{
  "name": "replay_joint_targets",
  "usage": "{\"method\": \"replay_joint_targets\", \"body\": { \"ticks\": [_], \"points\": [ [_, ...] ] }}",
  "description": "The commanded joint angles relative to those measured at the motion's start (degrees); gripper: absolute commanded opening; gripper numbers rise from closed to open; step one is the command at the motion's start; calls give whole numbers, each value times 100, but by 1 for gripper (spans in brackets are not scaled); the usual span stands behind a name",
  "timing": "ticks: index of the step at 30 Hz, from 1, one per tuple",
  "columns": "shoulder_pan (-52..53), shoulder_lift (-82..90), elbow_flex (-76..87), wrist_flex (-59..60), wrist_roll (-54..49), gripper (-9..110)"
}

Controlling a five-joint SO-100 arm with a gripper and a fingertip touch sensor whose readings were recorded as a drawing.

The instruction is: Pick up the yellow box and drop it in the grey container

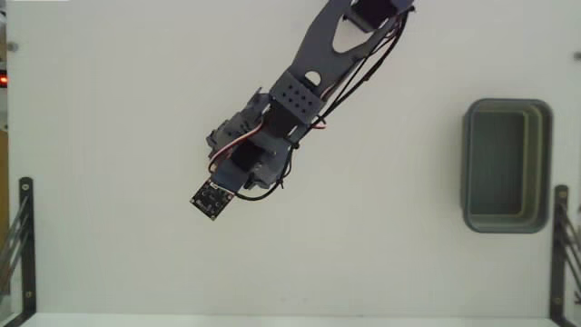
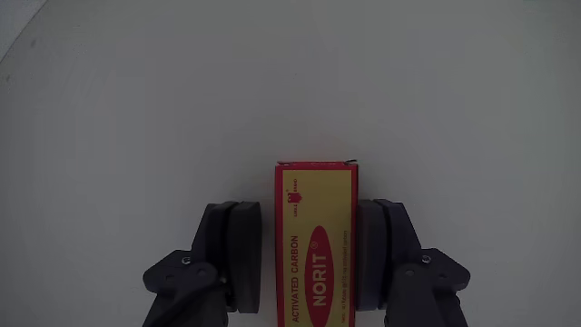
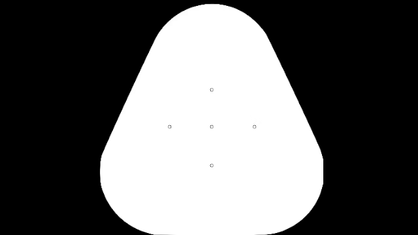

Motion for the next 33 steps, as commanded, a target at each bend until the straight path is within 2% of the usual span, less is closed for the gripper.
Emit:
{"method": "replay_joint_targets", "body": {
  "ticks": [1,33],
  "points": [
    [116,158,-26,-63,9,57],
    [116,158,-26,-63,9,49]
  ]
}}
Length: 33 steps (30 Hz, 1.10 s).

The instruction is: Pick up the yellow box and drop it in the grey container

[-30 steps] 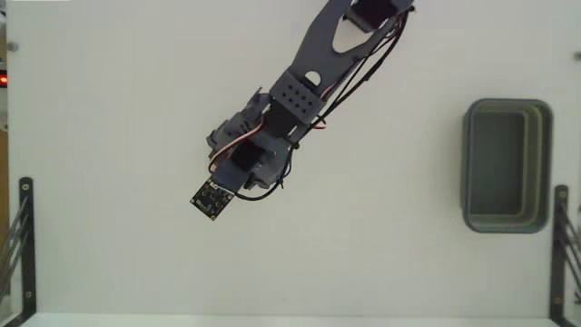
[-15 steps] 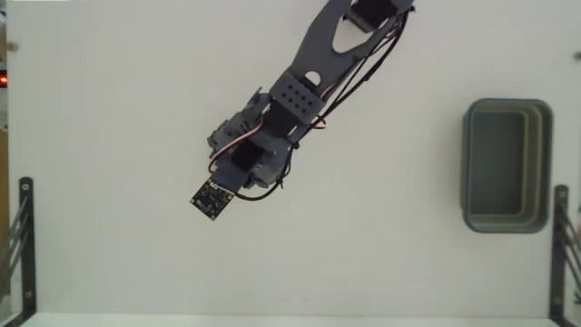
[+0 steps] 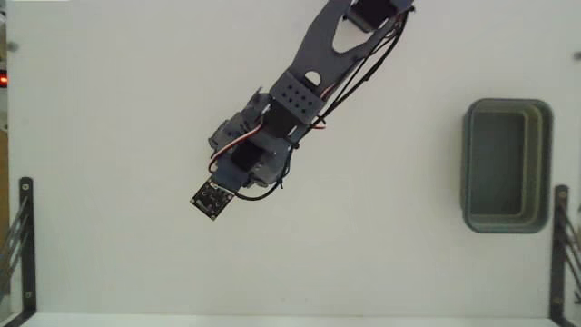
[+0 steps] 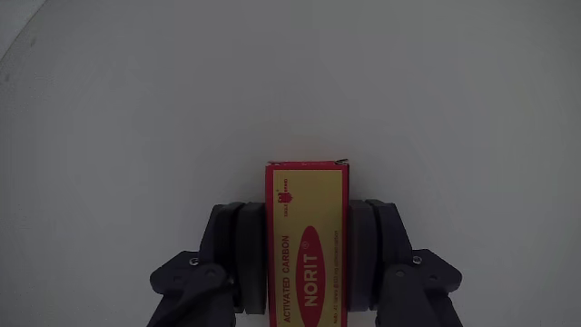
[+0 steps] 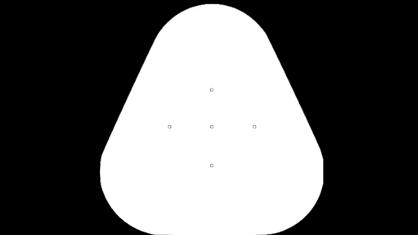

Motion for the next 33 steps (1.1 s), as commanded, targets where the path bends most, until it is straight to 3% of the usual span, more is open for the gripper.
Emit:
{"method": "replay_joint_targets", "body": {
  "ticks": [1,33],
  "points": [
    [116,158,-26,-63,18,49],
    [116,158,-26,-63,18,41]
  ]
}}
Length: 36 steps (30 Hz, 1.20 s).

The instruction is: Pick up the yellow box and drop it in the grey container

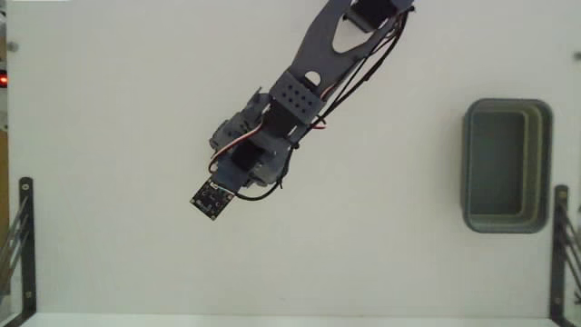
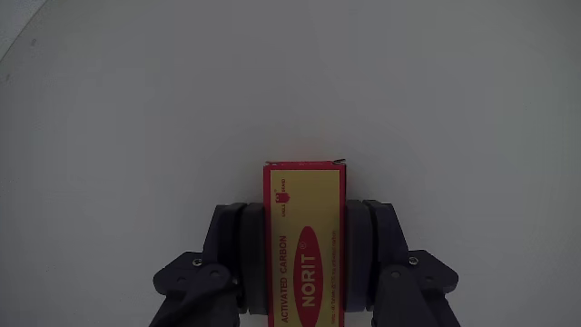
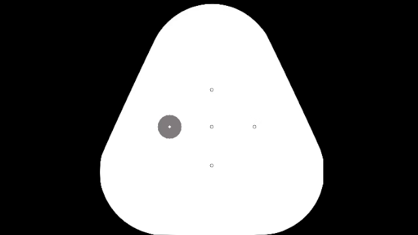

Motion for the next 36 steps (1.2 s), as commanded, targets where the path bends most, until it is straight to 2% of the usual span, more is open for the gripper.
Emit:
{"method": "replay_joint_targets", "body": {
  "ticks": [1,36],
  "points": [
    [116,158,-26,-63,18,41],
    [116,165,-50,-31,18,39]
  ]
}}
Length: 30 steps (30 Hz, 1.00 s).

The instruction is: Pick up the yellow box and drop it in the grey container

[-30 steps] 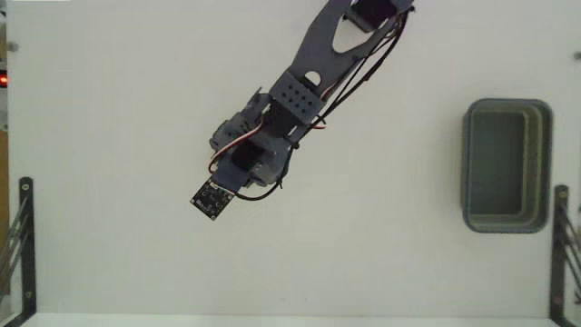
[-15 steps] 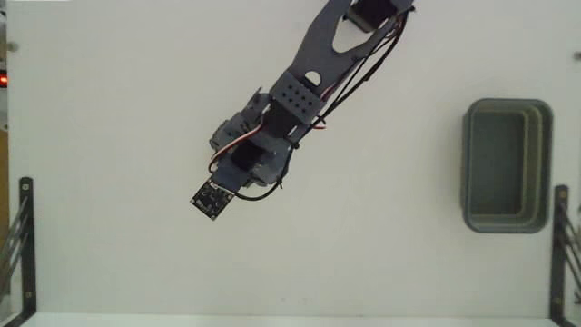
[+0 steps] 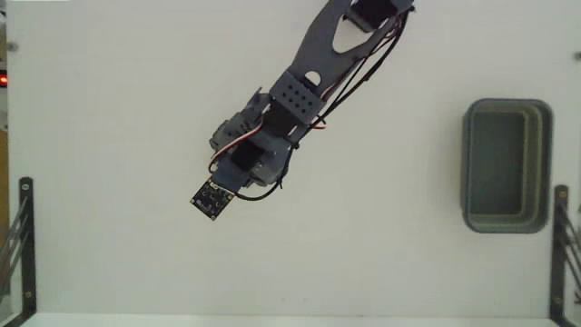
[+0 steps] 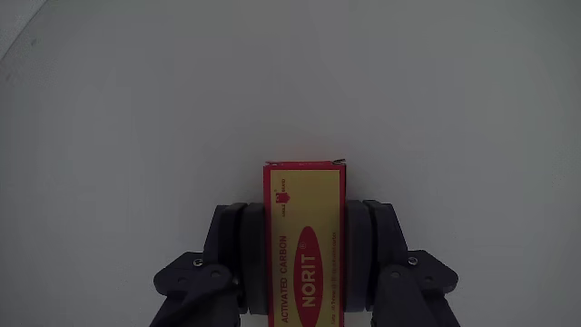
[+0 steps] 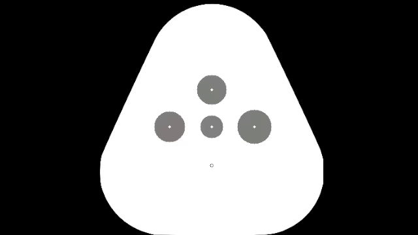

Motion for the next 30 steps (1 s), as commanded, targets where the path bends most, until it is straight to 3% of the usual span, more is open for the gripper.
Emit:
{"method": "replay_joint_targets", "body": {
  "ticks": [1,30],
  "points": [
    [116,168,-60,-19,18,39],
    [116,304,-1710,1767,18,39]
  ]
}}
